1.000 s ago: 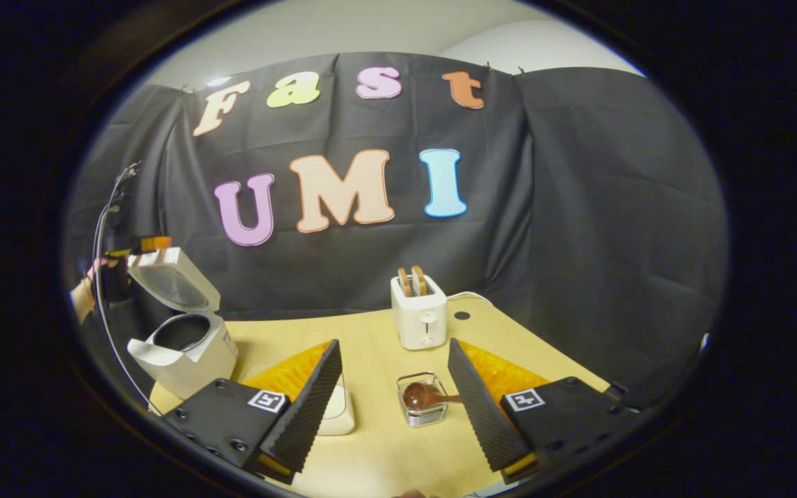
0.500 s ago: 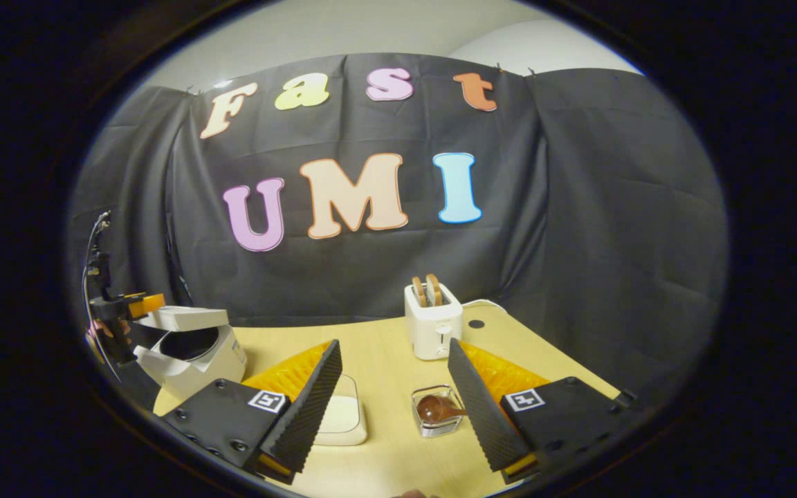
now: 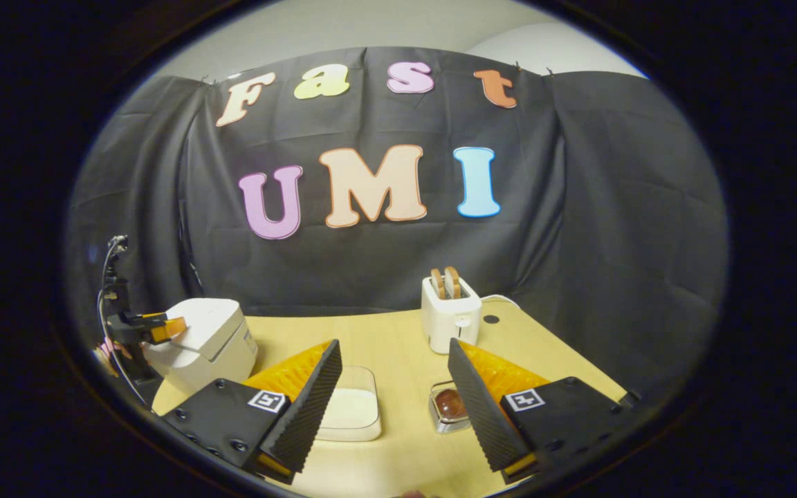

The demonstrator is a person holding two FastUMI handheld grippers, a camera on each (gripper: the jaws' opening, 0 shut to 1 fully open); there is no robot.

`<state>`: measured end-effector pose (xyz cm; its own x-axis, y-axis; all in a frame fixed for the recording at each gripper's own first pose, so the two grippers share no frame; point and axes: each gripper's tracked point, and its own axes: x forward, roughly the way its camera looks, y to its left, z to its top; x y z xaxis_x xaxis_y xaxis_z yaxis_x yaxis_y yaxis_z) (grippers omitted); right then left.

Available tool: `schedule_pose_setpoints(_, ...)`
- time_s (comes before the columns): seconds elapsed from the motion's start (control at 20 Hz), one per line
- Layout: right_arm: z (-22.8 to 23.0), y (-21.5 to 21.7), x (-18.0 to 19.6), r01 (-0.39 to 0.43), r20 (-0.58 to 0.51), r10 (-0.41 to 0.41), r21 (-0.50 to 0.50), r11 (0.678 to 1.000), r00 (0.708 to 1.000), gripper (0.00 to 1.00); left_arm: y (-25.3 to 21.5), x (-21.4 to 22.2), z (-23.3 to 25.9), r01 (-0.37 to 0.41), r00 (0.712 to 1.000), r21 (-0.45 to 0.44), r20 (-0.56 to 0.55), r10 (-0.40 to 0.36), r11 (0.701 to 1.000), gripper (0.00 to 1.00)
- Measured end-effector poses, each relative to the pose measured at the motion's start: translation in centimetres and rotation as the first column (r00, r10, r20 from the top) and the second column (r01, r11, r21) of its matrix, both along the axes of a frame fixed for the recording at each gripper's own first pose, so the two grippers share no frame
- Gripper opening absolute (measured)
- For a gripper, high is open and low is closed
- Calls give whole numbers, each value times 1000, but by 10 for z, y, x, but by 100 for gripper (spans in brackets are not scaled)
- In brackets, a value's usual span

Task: Close the left gripper, press the button to open the rice cooker; take a wooden spoon from the chopstick holder with the right hand, scoop a spoonful of rice and pour it into the rice cooker, then put the wooden spoon back into the chopstick holder.

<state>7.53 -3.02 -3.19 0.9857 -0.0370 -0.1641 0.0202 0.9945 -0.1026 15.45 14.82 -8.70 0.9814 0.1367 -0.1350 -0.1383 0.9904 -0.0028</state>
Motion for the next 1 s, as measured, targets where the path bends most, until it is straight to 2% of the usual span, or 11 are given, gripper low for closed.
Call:
schedule_pose_setpoints(0.1,-4,3,-2,0,-7,0,7,1000,1000,96,-1,2,1,-1,999,43,49,-1,999,86)
schedule_pose_setpoints(0.25,-10,5,-5,-2,-23,3,15,1000,1000,96,-2,2,1,4,994,33,105,-8,999,84)
schedule_pose_setpoints(0.5,-9,6,-13,-6,-19,6,5,1000,1000,96,-3,3,3,10,993,46,113,-15,999,83)
schedule_pose_setpoints(0.7,1,5,-21,-16,5,16,6,1000,1000,96,-6,2,3,28,998,81,60,-33,996,82)
schedule_pose_setpoints(0.85,11,2,-29,-33,29,34,-21,999,999,96,-16,-7,6,35,999,74,16,-36,997,72)
schedule_pose_setpoints(1.0,19,0,-35,-58,50,59,-24,998,997,96,-40,-25,37,42,996,112,75,-51,993,72)
